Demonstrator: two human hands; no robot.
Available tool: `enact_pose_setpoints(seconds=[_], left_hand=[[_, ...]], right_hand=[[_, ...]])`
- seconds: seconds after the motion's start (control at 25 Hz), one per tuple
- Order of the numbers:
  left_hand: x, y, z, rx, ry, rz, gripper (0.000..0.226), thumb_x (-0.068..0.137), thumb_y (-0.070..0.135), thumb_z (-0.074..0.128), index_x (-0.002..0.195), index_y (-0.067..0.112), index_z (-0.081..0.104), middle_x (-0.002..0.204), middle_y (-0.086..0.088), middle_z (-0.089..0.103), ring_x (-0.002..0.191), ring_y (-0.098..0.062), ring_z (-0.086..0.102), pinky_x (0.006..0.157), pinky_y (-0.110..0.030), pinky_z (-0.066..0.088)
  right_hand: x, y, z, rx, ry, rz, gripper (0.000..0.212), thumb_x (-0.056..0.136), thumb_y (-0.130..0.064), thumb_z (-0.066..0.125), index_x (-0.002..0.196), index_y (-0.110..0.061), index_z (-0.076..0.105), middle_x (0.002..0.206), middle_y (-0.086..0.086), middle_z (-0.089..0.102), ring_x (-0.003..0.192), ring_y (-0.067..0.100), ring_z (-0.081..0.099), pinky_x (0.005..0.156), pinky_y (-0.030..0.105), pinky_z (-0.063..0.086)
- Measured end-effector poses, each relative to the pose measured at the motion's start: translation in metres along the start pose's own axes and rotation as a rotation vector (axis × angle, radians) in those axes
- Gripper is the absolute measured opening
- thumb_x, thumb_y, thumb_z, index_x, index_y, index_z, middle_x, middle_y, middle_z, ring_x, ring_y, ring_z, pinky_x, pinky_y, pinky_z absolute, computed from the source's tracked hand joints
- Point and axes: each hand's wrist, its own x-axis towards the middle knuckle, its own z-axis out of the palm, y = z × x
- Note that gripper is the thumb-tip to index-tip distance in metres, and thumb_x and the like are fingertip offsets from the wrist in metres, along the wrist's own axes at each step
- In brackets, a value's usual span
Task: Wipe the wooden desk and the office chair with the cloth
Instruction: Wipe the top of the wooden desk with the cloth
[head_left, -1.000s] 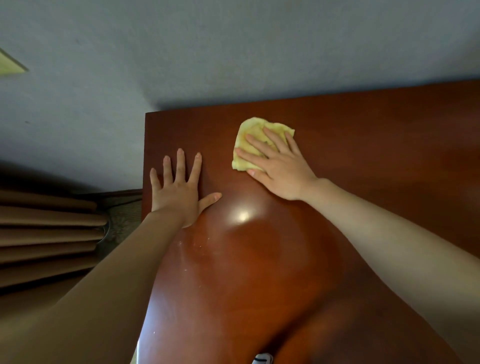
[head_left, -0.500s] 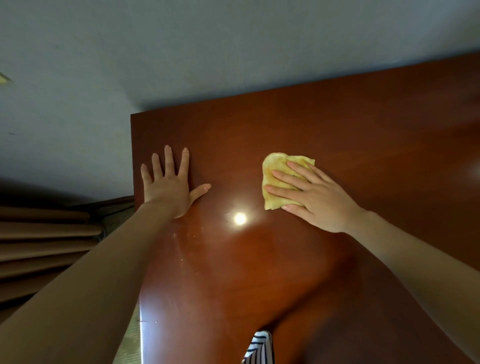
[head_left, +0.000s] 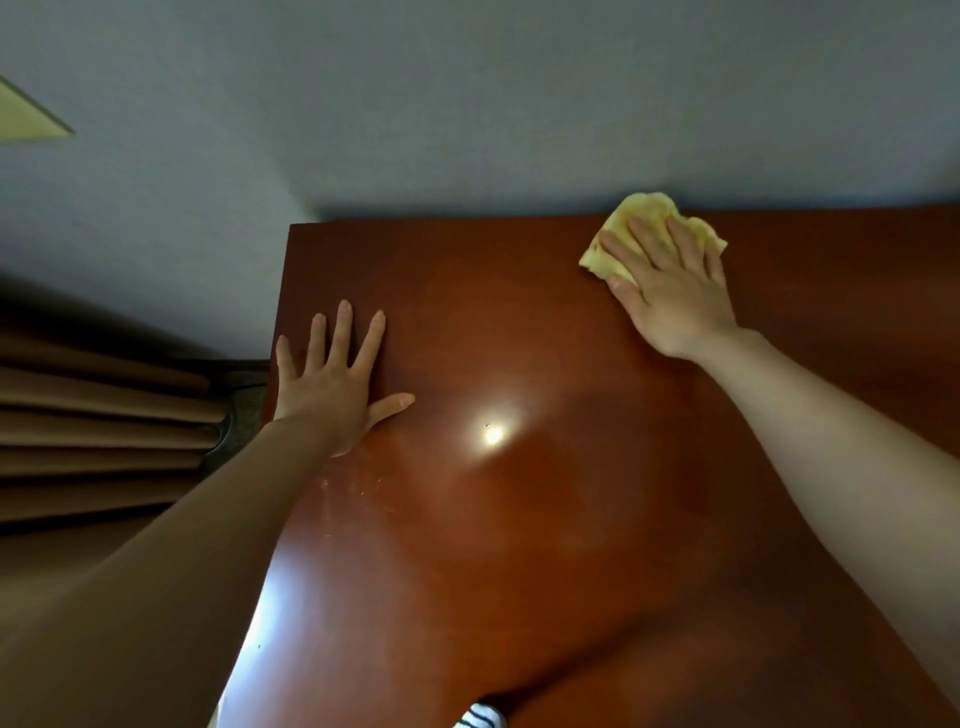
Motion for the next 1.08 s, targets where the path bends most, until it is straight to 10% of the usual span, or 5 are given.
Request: enact_pose_setpoints(seconds=[0.44,1.08], left_hand=[[-0.002,-0.002,-0.011,0.038,0.042,0.011,0.084,0.081,0.076,0.010,0.146,0.033,-0.020,0.159,-0.003,-0.012,0.146,-0.027,-0.007,0.110,-0.060,-0.006],[-0.137,-0.107,0.052,0.013,0.099,0.227,0.090,0.087,0.070,0.022,0.149,0.016,-0.013,0.158,-0.006,-0.014,0.146,-0.025,-0.012,0.113,-0.058,-0.002]], right_hand=[[0.026,-0.113,0.018,-0.058,-0.046,-0.238,0.050,0.098,-0.052,0.021,0.145,-0.051,0.006,0.159,-0.013,-0.002,0.145,0.025,-0.010,0.112,0.056,-0.006],[-0.180,-0.281,0.085,-0.079,-0.094,-0.288,0.051,0.097,-0.054,0.012,0.146,-0.049,-0.002,0.157,-0.015,-0.012,0.142,0.020,-0.024,0.113,0.050,-0.015]])
